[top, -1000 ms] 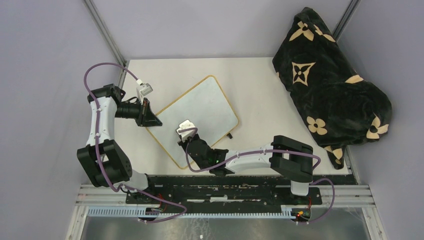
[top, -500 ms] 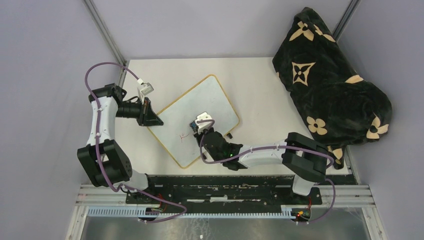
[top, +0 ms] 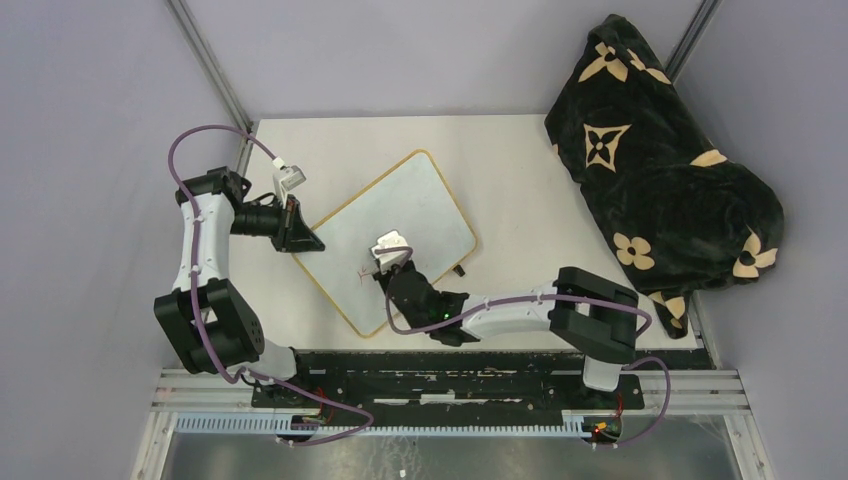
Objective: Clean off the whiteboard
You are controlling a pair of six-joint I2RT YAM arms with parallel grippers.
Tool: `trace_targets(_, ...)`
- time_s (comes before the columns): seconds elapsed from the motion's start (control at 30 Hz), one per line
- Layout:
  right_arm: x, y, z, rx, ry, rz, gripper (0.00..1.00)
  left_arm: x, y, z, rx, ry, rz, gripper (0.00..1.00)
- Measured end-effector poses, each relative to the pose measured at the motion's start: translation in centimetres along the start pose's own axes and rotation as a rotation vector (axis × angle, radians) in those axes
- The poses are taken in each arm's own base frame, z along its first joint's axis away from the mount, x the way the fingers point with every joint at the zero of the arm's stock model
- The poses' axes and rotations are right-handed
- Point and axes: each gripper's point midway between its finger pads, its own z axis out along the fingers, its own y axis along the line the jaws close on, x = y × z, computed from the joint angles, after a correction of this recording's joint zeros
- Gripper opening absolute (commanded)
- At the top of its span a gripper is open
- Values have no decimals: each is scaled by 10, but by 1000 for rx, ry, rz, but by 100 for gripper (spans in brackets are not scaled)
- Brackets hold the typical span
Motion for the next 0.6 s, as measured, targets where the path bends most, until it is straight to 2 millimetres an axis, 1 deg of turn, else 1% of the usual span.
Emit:
trace_targets(0.03, -1, 7, 0, -3, -2, -7, 1, 0, 0, 0, -1, 0, -1, 3)
trace_targets(0.13, -6, 43, -3, -59, -10, -21, 1, 0, 0, 0, -1, 0, -2, 3)
trace_targets(0.23, -4, 78, -8, -144, -7, -30, 1, 0, 0, 0, 1, 0, -4, 3)
trace_targets(0.3, 0, 93, -12, -188, 0, -38, 1, 0, -1, 0, 1, 0, -5, 3)
trace_targets(0.4, 4, 100, -14, -214, 9, -48, 1, 0, -1, 0, 2, 1, -6, 3)
trace_targets(0.6, 5, 92, -12, -219, 7, -26, 1, 0, -1, 0, 4, -2, -1, 3)
